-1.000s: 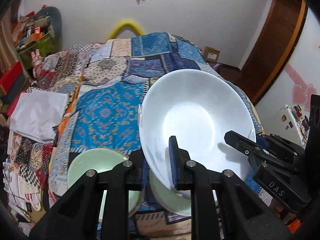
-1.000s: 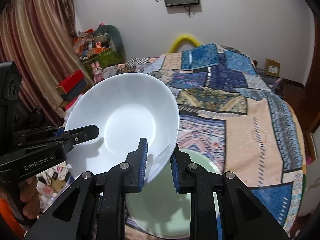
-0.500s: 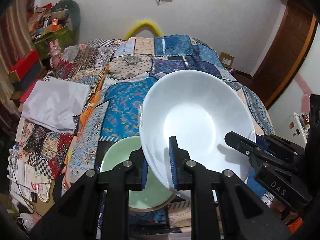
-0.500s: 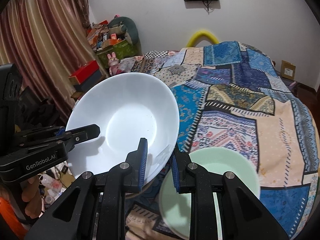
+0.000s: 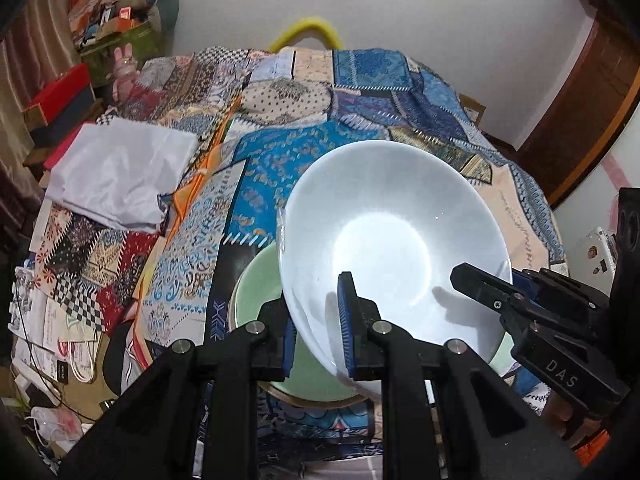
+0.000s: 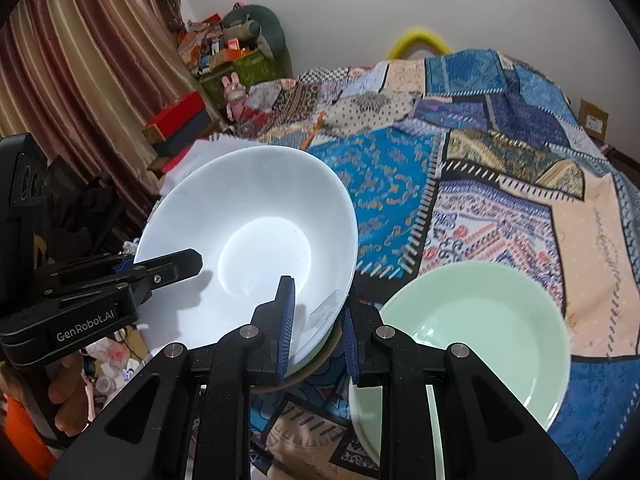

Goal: Organize plates and bowls
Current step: 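Carry the white bowl with both tools toward the bowl stack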

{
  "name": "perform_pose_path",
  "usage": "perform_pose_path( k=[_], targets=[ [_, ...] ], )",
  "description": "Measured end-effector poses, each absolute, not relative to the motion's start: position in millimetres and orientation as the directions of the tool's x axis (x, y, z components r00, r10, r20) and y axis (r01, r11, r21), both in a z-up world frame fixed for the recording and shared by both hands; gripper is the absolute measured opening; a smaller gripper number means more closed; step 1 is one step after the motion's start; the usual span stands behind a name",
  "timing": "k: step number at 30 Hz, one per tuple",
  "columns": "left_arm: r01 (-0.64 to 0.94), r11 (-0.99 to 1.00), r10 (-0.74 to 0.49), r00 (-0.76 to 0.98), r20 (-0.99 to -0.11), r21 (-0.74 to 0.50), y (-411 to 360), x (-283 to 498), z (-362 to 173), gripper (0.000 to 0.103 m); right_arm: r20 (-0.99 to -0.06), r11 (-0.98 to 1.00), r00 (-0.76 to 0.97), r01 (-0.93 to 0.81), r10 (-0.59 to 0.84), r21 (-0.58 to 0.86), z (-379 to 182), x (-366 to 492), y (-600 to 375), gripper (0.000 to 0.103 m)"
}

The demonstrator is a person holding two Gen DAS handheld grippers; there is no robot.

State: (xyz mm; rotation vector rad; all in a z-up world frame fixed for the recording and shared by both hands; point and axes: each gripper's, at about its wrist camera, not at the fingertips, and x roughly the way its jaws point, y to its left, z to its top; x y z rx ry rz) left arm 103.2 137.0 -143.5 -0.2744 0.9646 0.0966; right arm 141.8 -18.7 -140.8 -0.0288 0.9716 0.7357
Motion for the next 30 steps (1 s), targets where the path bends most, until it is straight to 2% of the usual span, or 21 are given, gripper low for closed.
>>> perform_pose_path(
  k=[15,30],
  targets=[
    [-0.24,0.95,-0.059,0.484,-0.873,-0.198,156,102,-194,0.018,-0.806,0.755,0.26,-0.578,0.531,0.31,-176,140,0,0.02],
    [-0.232,0.955,-0.058,0.462,-0.885,-0.184,163,103,-208,0.018,-0.815,0.744,0.231,-0.587,0.532,0.319,-181,142,5,0.021]
  ],
)
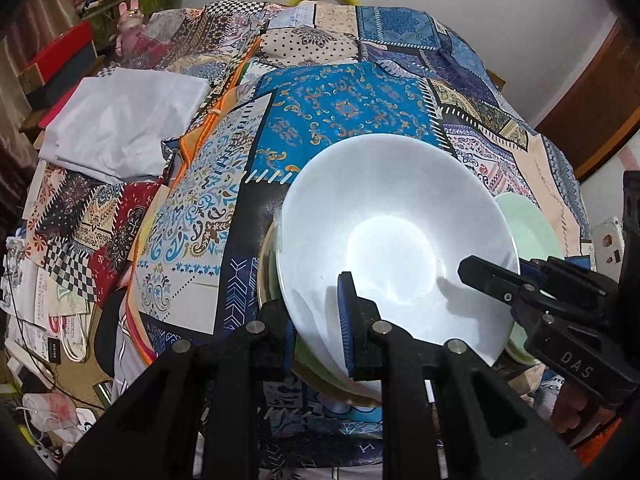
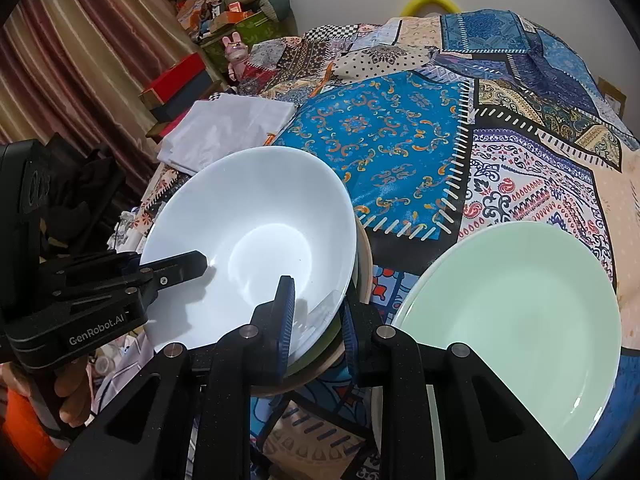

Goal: Organize plates and bowls
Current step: 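Carry the white bowl with both tools toward the bowl stack, then lower the white bowl into the pale green bowl, settling it with both tools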

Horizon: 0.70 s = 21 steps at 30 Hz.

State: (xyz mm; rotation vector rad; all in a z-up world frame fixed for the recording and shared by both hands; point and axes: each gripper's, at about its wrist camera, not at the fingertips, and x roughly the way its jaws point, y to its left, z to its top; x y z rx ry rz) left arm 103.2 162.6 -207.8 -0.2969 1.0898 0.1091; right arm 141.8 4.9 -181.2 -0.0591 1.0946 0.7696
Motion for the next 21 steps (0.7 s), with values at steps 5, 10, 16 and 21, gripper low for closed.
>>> perform_pose_path(
  k=[5,10,16,21],
  targets=[
    [-0.22,0.962,-0.042,0.458,-0.888,-0.159,159,103,-209,0.018,-0.821,0.75,0.25,-0.595,0.513,0.287,-181,139,2,0.021],
    [-0.222,0.963,-0.037,0.458,-0.888,-0.154,159,104,-209,0.018,-0.814,0.746,0.255,-0.6,0.522,0.29,-177,139,0,0.023],
    [-0.231,0.961,-0.028,0.457,-0.889,-0.15,158,104,-205,0.018,-0.81,0.748,0.269,-0.601,0.521,0.282,-174,138,-6,0.023],
    [-0.246,0.956,-0.034,0.451,-0.892,-0.161,161,105,-201,0.018,-0.805,0.745,0.278,-0.608,0.524,0.275,-171,137,-7,0.023]
  ],
)
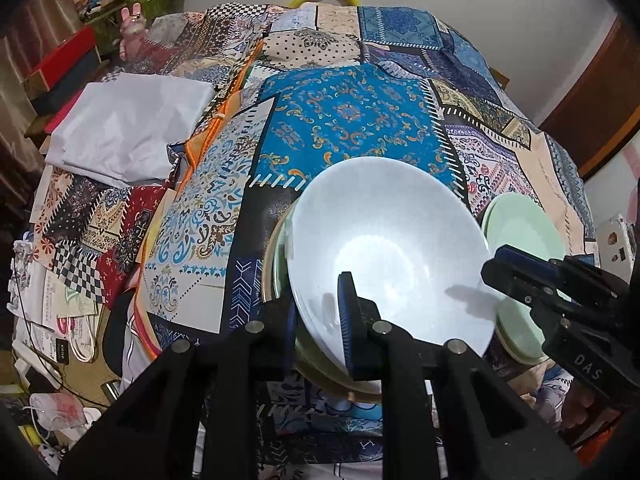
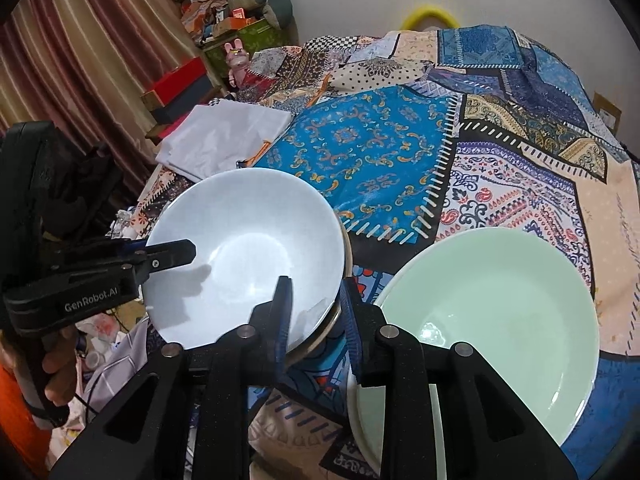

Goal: Organize plates and bowls
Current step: 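Lower the white bowl into the pale green bowl, settling it with both tools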

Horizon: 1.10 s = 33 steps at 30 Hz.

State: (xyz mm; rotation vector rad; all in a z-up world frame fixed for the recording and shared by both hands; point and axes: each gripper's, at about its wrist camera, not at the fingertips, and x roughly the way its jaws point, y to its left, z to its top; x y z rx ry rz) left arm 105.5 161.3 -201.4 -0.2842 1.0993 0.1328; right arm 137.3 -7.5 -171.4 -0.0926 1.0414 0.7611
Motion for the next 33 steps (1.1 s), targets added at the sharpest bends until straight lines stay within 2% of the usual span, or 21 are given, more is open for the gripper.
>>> perform_pose_path(
  k=[11,13,15,16,21,29,33],
  targets=[
    [-0.263,0.946,-0.053,0.455,-0.889,-0.191,170,100,-192,0.021,-0.8,0.75,0.307,-0.612,0.516,0.249,-167,142,-14,0.031],
    [-0.259,0.952,-0.017,0.485,-0.874,-0.162,170,94,-185,0.036,-0.798,0.751,0.306,-0.609,0.519,0.255,-168,144,-15,0.035],
    [-0.255,0.954,-0.008,0.514,-0.857,-0.161,173,89,-178,0.045,-0.799,0.753,0.308,-0.607,0.517,0.254,-169,145,-14,0.038],
    [-0.256,0.953,-0.007,0.519,-0.855,-0.163,174,89,-176,0.047,-0.8,0.752,0.305,-0.608,0.517,0.254,-170,145,-13,0.038],
    [-0.27,0.946,-0.02,0.495,-0.869,-0.176,186,87,-188,0.048,-0.813,0.744,0.281,-0.619,0.509,0.251,-179,147,-6,0.038],
    [-0.267,0.931,-0.109,0.45,-0.887,-0.25,188,86,-223,0.049,-0.834,0.738,0.246,-0.625,0.495,0.254,-193,150,4,0.038],
    [-0.265,0.925,-0.133,0.445,-0.886,-0.272,191,86,-233,0.054,-0.839,0.729,0.213,-0.626,0.501,0.277,-199,151,10,0.038]
  ],
)
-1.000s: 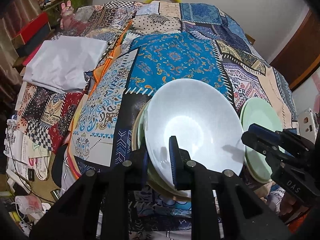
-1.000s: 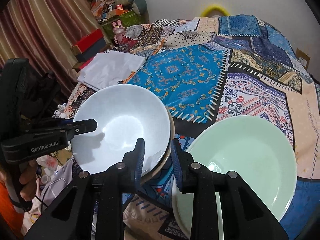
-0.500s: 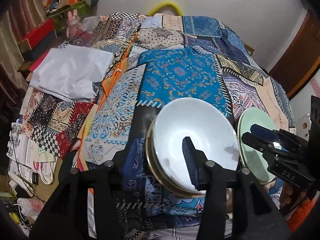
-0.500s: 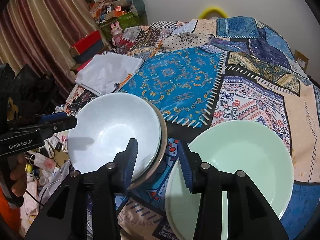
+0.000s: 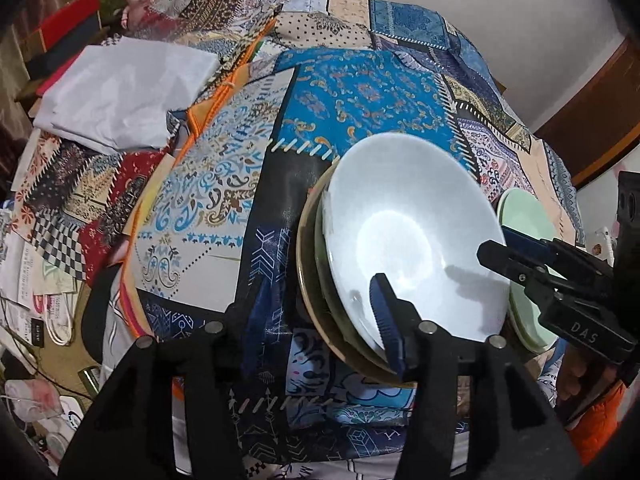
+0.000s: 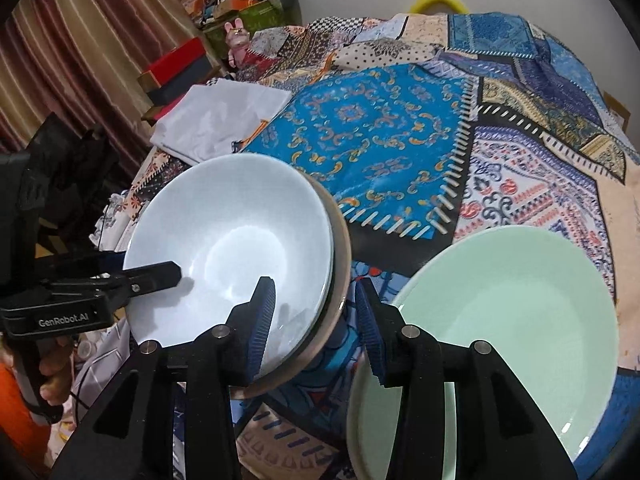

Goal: Organize plates and bowls
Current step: 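Lower the white bowl into the pale green bowl, settling it with both tools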

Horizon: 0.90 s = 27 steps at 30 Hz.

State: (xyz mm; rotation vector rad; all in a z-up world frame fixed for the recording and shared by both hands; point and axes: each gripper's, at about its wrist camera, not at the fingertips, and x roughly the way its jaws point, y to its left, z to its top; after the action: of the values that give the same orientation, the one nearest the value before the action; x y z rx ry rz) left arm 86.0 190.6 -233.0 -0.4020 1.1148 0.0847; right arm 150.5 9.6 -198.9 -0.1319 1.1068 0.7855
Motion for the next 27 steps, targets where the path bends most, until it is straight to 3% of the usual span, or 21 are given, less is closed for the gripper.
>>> perform_pose_path(
  k=[8,17,27],
  targets=[
    [-0.276,0.9,-0.199,0.43,-0.881,-0.338,195,90,-252,0.054,-0.853,0.726,0.187,-0.629,0.487,0.277,-211,149,19,0.038],
    [-0.232,0.92,-0.194,0.43,-0.882,-0.316,181,100,-252,0.038,-0.852,0.742,0.205,-0.612,0.481,0.272,-213,150,18,0.032],
    [-0.28,0.917,-0.146,0.426,-0.893,-0.283,175,102,-244,0.038,-0.844,0.757,0.218,-0.587,0.49,0.288,-209,154,15,0.031]
  ],
)
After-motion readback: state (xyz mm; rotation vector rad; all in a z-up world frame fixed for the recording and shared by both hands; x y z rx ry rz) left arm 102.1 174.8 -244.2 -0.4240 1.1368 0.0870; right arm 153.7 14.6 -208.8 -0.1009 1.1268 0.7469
